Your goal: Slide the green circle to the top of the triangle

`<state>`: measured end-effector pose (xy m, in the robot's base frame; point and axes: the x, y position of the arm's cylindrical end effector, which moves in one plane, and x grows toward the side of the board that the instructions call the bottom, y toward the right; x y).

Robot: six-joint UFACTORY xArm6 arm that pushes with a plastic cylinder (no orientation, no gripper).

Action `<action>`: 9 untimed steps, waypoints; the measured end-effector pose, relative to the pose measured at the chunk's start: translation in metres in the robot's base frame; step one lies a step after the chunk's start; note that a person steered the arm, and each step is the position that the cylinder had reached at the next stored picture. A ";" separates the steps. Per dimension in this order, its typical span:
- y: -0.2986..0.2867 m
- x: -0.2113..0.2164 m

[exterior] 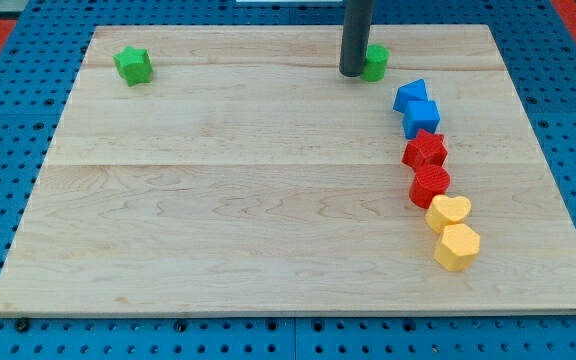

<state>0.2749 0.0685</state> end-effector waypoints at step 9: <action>0.072 -0.003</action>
<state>0.2723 0.1402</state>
